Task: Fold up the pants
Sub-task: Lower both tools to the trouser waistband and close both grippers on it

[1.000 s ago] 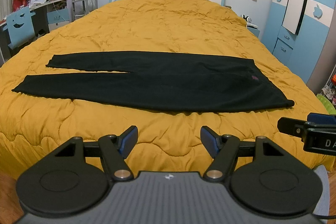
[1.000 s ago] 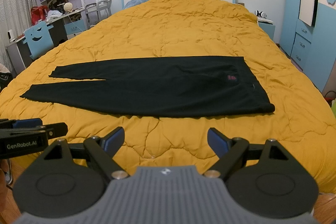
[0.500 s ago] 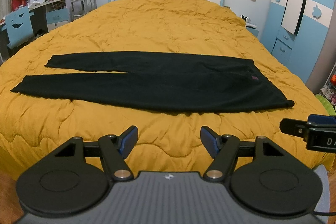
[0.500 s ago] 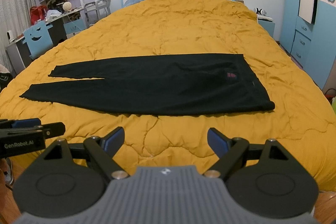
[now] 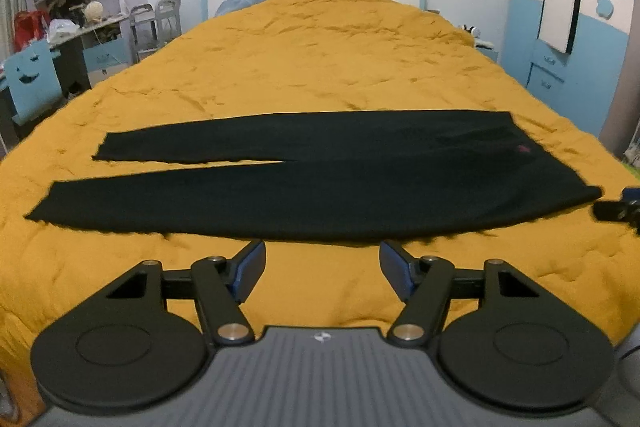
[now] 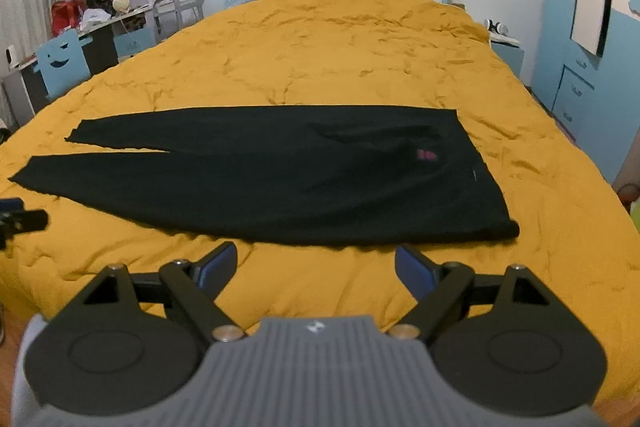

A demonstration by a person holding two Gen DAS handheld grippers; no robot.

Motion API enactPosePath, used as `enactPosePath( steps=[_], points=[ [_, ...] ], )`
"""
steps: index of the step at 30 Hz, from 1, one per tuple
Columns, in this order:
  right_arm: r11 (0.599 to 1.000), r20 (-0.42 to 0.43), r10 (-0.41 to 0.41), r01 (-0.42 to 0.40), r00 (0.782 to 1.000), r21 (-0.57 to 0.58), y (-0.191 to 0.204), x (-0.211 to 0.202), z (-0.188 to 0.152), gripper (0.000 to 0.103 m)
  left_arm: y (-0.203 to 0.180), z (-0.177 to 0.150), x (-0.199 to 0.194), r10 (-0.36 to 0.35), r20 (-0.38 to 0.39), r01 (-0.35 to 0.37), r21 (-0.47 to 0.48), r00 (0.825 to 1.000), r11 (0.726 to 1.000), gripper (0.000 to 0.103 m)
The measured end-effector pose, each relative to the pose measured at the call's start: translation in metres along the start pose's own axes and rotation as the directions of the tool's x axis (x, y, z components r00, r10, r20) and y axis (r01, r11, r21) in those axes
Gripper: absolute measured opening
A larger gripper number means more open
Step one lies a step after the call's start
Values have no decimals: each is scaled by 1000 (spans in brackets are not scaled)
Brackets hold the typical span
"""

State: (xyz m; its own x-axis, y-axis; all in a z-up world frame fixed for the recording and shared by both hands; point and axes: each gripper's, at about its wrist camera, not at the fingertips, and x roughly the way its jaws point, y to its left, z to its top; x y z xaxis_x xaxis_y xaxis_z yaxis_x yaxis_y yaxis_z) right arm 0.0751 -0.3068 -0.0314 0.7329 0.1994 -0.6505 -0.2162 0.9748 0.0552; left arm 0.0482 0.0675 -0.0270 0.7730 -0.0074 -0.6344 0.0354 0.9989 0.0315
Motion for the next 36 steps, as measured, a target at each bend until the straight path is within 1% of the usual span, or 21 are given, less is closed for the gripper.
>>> enactPosePath(
  steps=[2,4,6,8,9,11,13,14,16,18,19,20,22,25,27,28,30,31,33,35,36],
  points=[
    [999,-4,40,-40,999,-16,-12,12,2,82,13,0,6,-10,24,9,43,1000,999,77],
    [999,-8,47,-47,999,-23,-25,23,3,82,28,-1,12,-19,41,14,101,999,995,77],
    [997,-21,41,-42,999,-60,-36,34,4,82,43,-1,23,2,33,-7,150,999,989,73],
    [994,-40,8,-12,999,-112,-45,43,6,81,59,-2,34,54,14,-55,186,998,981,65],
    [990,-48,-12,5,999,-143,-51,49,6,78,66,-3,40,78,1,-77,204,997,976,62],
    [981,-66,-40,27,997,-192,-62,58,7,59,82,-4,51,124,-21,-115,253,992,961,60],
    [973,-82,-50,30,995,-229,-74,67,8,53,97,-6,61,181,-29,-164,304,983,939,59],
    [969,-92,-46,22,995,-245,-81,71,8,49,103,-6,66,214,-36,-190,334,976,923,57],
    [961,-114,-43,10,993,-278,-91,79,9,45,119,-5,80,292,-53,-247,399,955,883,54],
    [953,-131,-37,-4,991,-302,-99,87,12,45,133,-5,94,358,-63,-289,470,932,834,54],
    [951,-136,-35,-9,990,-310,-100,90,12,44,138,-4,101,387,-73,-304,492,919,816,53],
    [949,-145,-37,-11,989,-316,-103,94,13,43,145,-1,109,409,-95,-313,497,907,809,53],
    [945,-159,-46,-9,986,-328,-107,101,15,43,158,3,122,434,-119,-321,506,893,800,51],
    [939,-176,-66,2,982,-345,-109,108,16,43,168,3,143,486,-136,-333,570,863,751,52],
    [936,-187,-67,-3,980,-351,-113,112,16,43,172,0,155,508,-141,-331,607,850,722,51],
    [934,-190,-66,-6,980,-358,-112,112,16,43,174,-1,160,518,-143,-337,611,843,716,51],
    [921,-194,-59,-21,979,-388,-113,111,14,42,177,0,166,521,-136,-340,615,843,711,50],
    [911,-196,-56,-31,979,-410,-111,110,13,42,177,-1,168,526,-127,-346,622,841,703,49],
    [884,-197,-51,-48,979,-465,-110,110,9,42,178,0,173,534,-121,-353,625,837,696,38],
    [855,-199,-51,-60,979,-515,-108,108,5,42,180,2,176,523,-140,-346,605,841,717,17],
    [843,-201,-53,-65,978,-535,-107,108,4,42,180,3,176,517,-144,-345,592,844,728,14]
  ],
)
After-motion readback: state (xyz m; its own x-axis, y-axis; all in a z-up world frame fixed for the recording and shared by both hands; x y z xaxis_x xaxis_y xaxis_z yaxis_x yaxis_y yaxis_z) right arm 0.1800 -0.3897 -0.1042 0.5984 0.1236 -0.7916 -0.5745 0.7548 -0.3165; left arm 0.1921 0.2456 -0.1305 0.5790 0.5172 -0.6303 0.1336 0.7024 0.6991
